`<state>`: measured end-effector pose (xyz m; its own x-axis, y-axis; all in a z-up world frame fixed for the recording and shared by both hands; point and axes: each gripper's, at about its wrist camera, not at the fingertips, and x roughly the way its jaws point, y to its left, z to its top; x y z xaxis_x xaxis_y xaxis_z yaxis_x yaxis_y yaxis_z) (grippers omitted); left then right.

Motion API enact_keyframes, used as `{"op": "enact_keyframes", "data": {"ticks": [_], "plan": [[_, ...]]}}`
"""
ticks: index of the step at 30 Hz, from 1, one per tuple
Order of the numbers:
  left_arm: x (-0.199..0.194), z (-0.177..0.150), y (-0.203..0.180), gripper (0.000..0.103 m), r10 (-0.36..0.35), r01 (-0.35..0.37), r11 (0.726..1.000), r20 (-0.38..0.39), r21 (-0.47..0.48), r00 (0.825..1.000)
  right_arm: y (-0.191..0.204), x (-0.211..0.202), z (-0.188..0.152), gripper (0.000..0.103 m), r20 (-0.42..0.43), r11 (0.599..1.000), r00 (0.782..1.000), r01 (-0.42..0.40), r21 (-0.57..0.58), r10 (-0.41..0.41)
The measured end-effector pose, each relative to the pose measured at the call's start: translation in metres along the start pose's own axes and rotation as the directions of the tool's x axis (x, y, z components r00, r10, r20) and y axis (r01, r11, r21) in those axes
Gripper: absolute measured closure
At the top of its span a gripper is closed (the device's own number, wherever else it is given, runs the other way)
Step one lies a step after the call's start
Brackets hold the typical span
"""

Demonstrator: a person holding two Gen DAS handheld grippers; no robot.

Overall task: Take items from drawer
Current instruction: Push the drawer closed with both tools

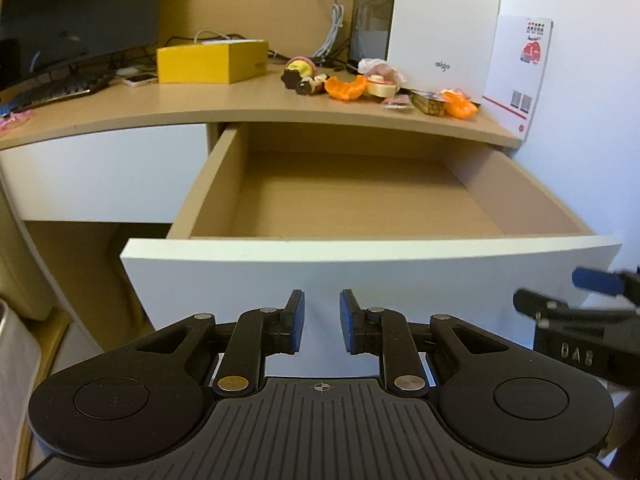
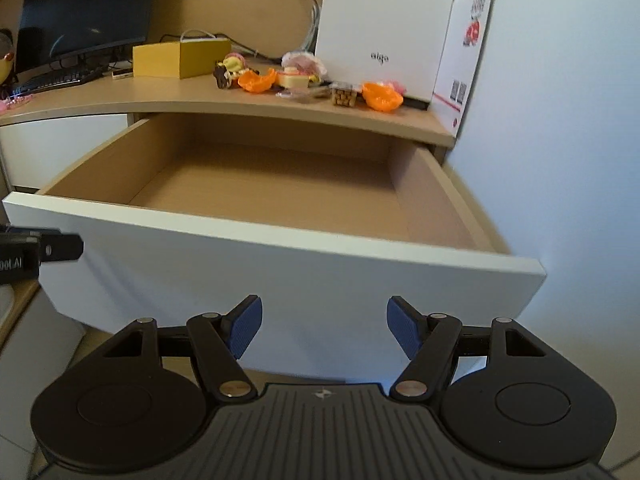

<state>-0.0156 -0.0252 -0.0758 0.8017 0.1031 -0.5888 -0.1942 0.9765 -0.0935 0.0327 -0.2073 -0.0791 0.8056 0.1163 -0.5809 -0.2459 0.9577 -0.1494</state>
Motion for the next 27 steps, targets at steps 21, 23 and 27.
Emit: {"op": "enact_keyframes", "data": {"ticks": [21, 23, 27], "plan": [[0.093, 0.048, 0.019, 0.082, -0.036, 0.033, 0.999, 0.106, 0.026, 0.994, -0.018, 0.097, 0.054, 0.024, 0.072, 0.99, 0.997, -0.035, 0.136, 0.026], [0.104, 0.053, 0.02, 0.082, -0.038, 0.035, 0.999, 0.125, 0.03, 0.991, -0.019, 0.11, 0.061, 0.024, 0.084, 0.988, 0.996, -0.036, 0.15, 0.023], [0.129, 0.065, 0.024, 0.082, -0.045, 0.038, 0.998, 0.16, 0.046, 0.986, -0.017, 0.135, 0.073, 0.024, 0.119, 0.989, 0.993, -0.024, 0.149, 0.006]]}}
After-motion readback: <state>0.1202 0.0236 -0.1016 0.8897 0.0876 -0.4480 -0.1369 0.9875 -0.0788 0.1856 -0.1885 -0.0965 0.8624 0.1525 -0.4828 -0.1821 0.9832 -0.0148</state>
